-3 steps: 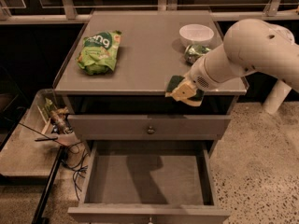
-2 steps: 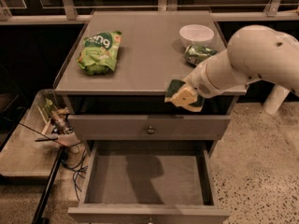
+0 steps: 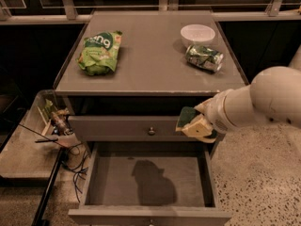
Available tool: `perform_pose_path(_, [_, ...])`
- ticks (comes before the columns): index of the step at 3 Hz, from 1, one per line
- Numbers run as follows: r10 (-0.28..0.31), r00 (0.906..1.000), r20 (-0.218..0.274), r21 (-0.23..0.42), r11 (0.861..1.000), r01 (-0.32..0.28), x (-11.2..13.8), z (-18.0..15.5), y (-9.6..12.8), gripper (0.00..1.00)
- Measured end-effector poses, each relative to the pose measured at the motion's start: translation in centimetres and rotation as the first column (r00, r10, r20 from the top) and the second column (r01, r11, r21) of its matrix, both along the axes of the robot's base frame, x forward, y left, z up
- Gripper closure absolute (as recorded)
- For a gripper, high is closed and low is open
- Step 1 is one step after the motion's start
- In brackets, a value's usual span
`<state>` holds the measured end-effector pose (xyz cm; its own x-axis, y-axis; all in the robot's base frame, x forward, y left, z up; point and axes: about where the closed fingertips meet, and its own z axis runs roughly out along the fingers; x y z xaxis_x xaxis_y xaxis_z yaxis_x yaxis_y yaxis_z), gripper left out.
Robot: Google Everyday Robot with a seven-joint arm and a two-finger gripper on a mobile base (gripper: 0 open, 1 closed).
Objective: Place sponge into middle drawer
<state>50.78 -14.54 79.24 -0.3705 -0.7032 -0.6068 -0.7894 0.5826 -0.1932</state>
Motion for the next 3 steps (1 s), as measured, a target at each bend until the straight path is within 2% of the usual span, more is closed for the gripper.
perform_pose_path(1, [0.001, 1.0000, -0.006, 0.021, 1.000, -0.001, -1.6, -3.8, 0.0, 1.00])
perform_pose_path(2, [-0.017, 0.9997, 0.016, 0.077, 0.997, 0.015, -1.3, -8.8, -0.1, 1.00])
perform_pose_path(3, [-0.014, 0.9981, 0.060, 0.220, 0.975, 0.001, -0.9, -15.4, -0.4, 1.00])
